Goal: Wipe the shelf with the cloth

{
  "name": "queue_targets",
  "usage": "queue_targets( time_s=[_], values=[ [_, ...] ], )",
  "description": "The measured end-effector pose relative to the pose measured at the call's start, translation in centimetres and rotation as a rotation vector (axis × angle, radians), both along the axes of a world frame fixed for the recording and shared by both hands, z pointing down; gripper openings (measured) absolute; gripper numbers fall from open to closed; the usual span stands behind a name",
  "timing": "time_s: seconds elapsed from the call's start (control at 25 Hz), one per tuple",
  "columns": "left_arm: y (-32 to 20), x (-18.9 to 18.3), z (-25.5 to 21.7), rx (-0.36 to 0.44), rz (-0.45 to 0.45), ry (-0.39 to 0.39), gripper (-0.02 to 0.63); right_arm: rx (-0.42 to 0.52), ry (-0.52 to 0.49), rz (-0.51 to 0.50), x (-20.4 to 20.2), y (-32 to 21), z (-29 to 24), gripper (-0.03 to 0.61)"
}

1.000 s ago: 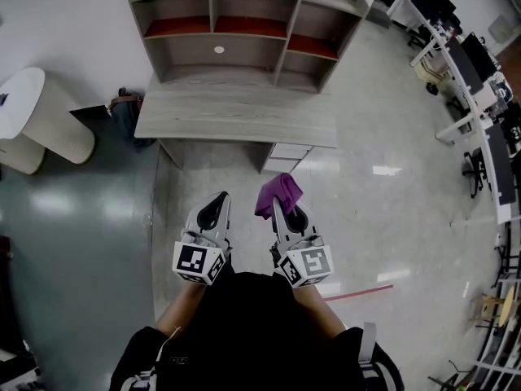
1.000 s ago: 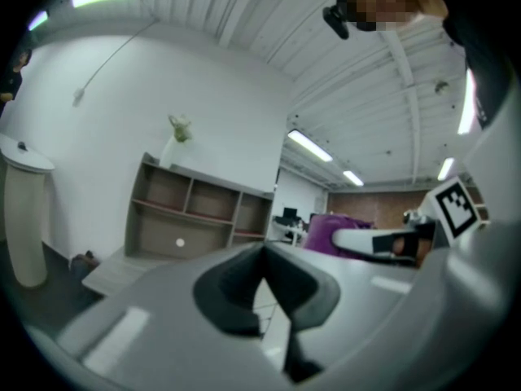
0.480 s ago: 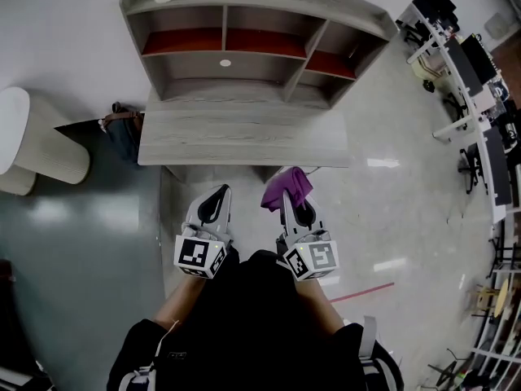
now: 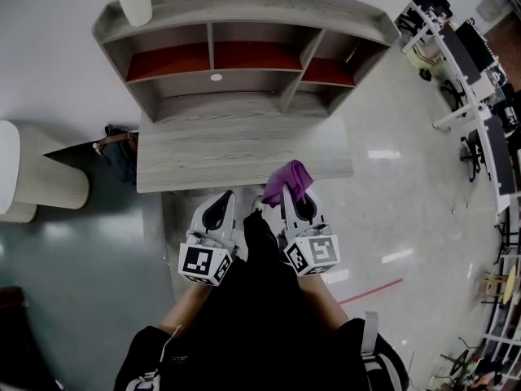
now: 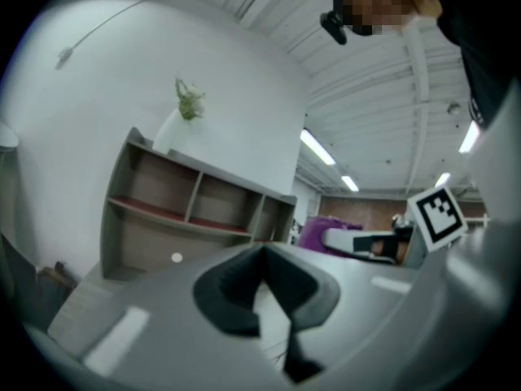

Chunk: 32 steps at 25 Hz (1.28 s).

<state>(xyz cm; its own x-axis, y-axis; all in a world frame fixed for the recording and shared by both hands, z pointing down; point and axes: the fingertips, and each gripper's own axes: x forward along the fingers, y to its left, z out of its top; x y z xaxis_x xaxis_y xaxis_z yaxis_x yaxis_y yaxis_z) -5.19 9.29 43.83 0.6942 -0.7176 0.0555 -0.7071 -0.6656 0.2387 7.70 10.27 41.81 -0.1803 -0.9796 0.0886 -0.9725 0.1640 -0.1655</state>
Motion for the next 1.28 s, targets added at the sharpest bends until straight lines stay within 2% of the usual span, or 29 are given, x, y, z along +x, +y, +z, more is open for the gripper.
queue_targets(
  time_s=[0.28,0.6,0.8,1.08,1.28],
  values=[
    [-7.7,2.6,0.1,0.019,-0.014,-0.046,0.002,-0.006,0.015,0.005,3.7,-8.1,1.0,0.057],
    [-16.8,8.2,-0.1,0.000,-0.037,-0.039,0.002,-0.003,0.012,-0.041,8.2,-17.7,1.1,0.057],
    [-20.9,10.0,-0.2,-0.004,-0.076,-0.049,0.002,0.003,0.027,-0.060,10.8,-22.4,1.2,0.057],
    [-23.8,10.7,-0.2,-0.022,-0.093,-0.065,0.002,-0.057,0.026,0.006,14.0,-26.5,2.6,0.057],
    [-25.9,11.0,-0.2,-0.015,-0.062,-0.074,0.002,-0.079,0.051,0.061,15.3,-29.1,3.4,0.057]
  ],
)
